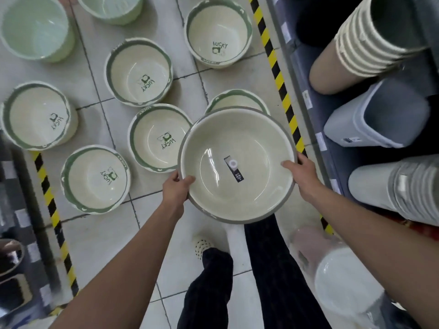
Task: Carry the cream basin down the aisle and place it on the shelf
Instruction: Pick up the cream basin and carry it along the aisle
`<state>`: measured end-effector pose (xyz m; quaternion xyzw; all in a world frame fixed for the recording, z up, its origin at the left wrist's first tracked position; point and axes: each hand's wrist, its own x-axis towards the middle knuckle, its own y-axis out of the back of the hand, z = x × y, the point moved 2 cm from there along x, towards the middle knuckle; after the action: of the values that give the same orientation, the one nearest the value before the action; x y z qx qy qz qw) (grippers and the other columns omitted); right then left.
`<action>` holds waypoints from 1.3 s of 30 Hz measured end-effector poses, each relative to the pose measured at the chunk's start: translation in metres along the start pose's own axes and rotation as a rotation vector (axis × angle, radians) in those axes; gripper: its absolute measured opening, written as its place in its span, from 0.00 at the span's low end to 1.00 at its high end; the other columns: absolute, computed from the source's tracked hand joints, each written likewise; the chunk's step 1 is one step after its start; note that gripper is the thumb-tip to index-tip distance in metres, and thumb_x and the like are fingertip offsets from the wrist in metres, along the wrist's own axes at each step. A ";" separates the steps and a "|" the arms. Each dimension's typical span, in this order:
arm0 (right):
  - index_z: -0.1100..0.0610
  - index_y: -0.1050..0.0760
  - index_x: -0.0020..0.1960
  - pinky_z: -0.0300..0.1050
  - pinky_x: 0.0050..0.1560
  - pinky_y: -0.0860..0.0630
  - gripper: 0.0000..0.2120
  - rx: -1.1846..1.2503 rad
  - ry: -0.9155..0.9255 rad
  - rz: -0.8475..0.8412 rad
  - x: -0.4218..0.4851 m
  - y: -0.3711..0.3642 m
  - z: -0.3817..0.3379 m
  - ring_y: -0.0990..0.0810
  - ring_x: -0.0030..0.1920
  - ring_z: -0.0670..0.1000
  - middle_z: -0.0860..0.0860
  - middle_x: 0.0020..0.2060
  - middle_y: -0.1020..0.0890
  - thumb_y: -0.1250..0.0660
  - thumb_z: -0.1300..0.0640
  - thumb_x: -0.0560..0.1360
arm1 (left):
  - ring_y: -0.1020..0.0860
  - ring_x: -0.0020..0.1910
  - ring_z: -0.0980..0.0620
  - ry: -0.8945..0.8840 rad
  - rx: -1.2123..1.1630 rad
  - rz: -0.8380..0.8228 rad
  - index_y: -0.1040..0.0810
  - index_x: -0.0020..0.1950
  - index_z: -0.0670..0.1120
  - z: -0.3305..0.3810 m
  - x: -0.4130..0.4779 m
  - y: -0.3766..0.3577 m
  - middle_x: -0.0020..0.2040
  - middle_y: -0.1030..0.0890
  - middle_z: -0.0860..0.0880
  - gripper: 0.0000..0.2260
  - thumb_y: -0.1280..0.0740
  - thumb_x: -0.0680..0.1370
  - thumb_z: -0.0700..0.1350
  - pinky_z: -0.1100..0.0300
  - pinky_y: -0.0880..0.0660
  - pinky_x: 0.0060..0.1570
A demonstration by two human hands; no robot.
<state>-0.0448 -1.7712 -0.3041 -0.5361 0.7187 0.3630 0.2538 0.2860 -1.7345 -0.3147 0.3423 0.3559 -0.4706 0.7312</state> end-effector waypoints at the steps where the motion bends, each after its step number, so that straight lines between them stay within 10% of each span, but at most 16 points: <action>1: 0.51 0.21 0.60 0.43 0.43 0.21 0.16 0.009 -0.013 0.001 0.011 0.006 -0.005 0.18 0.44 0.48 0.47 0.47 0.16 0.32 0.67 0.77 | 0.18 0.47 0.42 0.007 0.008 0.006 0.19 0.56 0.46 0.006 0.004 -0.012 0.50 0.16 0.43 0.11 0.30 0.76 0.34 0.46 0.18 0.52; 15: 0.50 0.22 0.62 0.61 0.60 0.19 0.22 0.003 -0.172 -0.022 0.176 0.029 -0.046 0.17 0.56 0.61 0.54 0.53 0.16 0.32 0.69 0.73 | 0.20 0.40 0.43 0.045 0.119 0.079 0.21 0.61 0.42 0.068 0.107 -0.135 0.45 0.18 0.45 0.16 0.33 0.75 0.31 0.53 0.19 0.35; 31: 0.54 0.23 0.58 0.42 0.33 0.29 0.16 -0.167 -0.195 0.008 0.351 -0.042 0.014 0.21 0.41 0.55 0.53 0.45 0.20 0.33 0.69 0.74 | 0.20 0.43 0.43 0.078 0.143 0.069 0.20 0.46 0.42 0.027 0.303 -0.168 0.43 0.18 0.44 0.08 0.32 0.72 0.30 0.54 0.21 0.43; 39: 0.55 0.22 0.65 0.49 0.51 0.20 0.23 -0.107 -0.217 -0.005 0.405 -0.054 0.057 0.20 0.53 0.58 0.55 0.55 0.18 0.33 0.69 0.73 | 0.19 0.39 0.47 0.034 0.175 0.056 0.18 0.44 0.44 0.002 0.358 -0.182 0.40 0.17 0.46 0.10 0.31 0.72 0.30 0.60 0.21 0.37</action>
<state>-0.1146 -1.9720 -0.6572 -0.5083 0.6651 0.4561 0.3022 0.2260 -1.9542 -0.6450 0.4224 0.3162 -0.4735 0.7053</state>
